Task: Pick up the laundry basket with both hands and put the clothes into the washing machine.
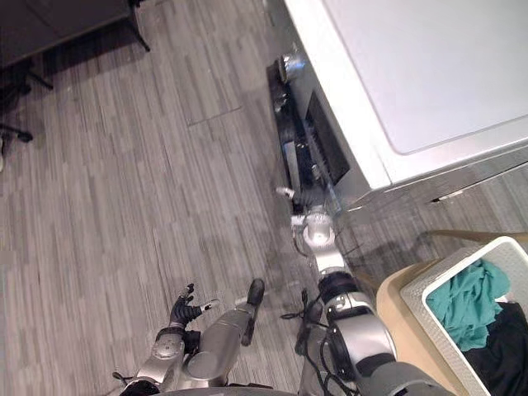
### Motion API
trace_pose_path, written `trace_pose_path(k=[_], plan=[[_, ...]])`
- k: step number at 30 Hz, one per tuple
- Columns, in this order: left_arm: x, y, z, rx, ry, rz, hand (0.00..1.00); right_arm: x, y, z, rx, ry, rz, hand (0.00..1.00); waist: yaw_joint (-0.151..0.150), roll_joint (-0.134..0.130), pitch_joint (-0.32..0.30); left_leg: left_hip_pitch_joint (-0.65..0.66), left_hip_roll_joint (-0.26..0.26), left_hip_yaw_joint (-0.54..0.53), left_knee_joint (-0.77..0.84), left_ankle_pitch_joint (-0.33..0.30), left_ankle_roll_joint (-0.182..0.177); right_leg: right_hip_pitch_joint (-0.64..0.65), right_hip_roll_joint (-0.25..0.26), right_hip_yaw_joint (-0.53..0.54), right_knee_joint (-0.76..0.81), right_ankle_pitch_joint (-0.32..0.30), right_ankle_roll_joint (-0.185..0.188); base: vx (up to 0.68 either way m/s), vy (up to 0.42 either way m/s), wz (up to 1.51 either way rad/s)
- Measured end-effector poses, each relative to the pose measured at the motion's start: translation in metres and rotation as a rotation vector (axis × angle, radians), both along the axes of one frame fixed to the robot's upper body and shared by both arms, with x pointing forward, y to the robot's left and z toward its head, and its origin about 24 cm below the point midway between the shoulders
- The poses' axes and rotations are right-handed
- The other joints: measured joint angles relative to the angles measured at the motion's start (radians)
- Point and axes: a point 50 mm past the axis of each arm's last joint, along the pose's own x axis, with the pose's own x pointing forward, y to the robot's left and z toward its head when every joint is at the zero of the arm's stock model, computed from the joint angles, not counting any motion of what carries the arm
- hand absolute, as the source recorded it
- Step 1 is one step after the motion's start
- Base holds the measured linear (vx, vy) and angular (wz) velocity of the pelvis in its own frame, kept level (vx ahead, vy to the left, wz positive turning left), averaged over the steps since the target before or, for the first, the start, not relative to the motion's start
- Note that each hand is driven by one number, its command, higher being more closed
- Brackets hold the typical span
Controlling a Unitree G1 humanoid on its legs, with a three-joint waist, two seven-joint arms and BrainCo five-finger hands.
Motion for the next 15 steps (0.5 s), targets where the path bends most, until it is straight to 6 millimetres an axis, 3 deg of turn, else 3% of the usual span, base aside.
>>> trace_pose_path(k=[4, 8, 13, 15], plan=[[0.009, -0.001, 0.009, -0.003, -0.057, 0.028, 0.00, 0.008, -0.003, 0.021, 0.032, -0.040, -0.077, 0.00, 0.005, 0.004, 0.007, -0.037, -0.007, -0.003, -0.055, 0.045, 0.003, -0.077, -0.022, -0.008, 0.060, -0.006, 0.000, -0.20, -0.016, 0.16], [0.020, -0.003, 0.015, -0.015, -0.089, 0.033, 0.00, 0.011, -0.001, 0.021, 0.060, -0.022, -0.072, 0.00, 0.012, 0.007, 0.009, -0.057, -0.005, -0.007, -0.082, 0.077, 0.004, -0.105, -0.032, -0.030, 0.081, -0.007, 0.000, -0.14, -0.026, 0.20], [0.033, -0.009, 0.024, -0.026, -0.134, 0.024, 0.00, 0.009, 0.028, 0.019, 0.030, -0.012, 0.026, 0.00, 0.022, 0.006, 0.012, -0.071, -0.003, -0.032, -0.084, 0.088, -0.006, -0.116, -0.033, -0.052, 0.090, -0.010, -0.004, -0.03, -0.055, 0.09], [0.041, -0.011, 0.031, -0.029, -0.169, 0.016, 0.00, 0.005, 0.056, 0.021, 0.045, -0.013, 0.109, 0.00, 0.028, 0.007, 0.013, -0.084, -0.003, -0.067, -0.083, 0.094, -0.017, -0.115, -0.038, -0.091, 0.106, -0.030, -0.010, 0.00, -0.090, 0.41]])
